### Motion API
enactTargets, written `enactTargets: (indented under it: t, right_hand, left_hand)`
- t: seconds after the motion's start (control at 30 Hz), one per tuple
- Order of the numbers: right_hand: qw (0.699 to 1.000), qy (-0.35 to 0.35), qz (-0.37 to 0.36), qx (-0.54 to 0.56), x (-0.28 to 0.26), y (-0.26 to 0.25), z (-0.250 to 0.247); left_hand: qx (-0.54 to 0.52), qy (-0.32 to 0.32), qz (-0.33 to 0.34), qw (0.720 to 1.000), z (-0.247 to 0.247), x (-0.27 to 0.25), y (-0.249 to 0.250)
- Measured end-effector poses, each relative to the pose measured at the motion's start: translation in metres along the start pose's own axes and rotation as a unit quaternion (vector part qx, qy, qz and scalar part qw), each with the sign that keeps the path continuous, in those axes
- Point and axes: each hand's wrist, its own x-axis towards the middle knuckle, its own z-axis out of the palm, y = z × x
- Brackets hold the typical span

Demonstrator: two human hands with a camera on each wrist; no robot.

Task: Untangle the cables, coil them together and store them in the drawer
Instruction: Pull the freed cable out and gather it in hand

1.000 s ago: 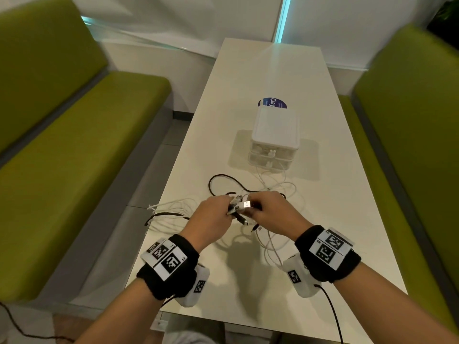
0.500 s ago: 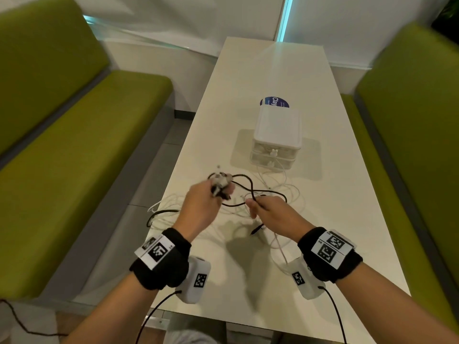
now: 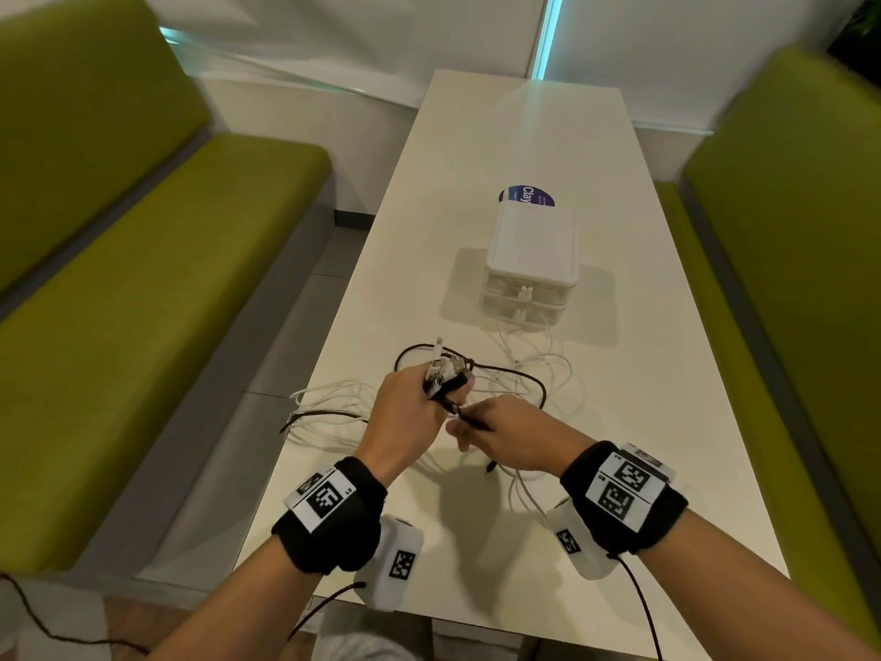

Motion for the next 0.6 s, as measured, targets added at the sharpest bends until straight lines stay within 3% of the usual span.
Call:
enactTargets:
  t: [0.2, 0.3, 0.6]
  right_hand:
    - [0.998, 0.066, 0.017, 0.019, -0.004, 0.015, -0.004]
    - [0.995, 0.093, 0.02, 0.04, -0.004, 0.014, -0.009]
    - [0.96, 0.145, 0.068, 0.23, 0.003, 0.002, -0.019]
  left_hand:
    - [-0.007, 0.144, -0.014, 0.989, -0.03, 0.019, -0.009]
    - [0.003, 0.177, -0.004, 0.984, -0.036, 0.016, -0.013]
    - [0.195, 0.099, -0.013, 0.976, -0.03, 0.006, -0.017]
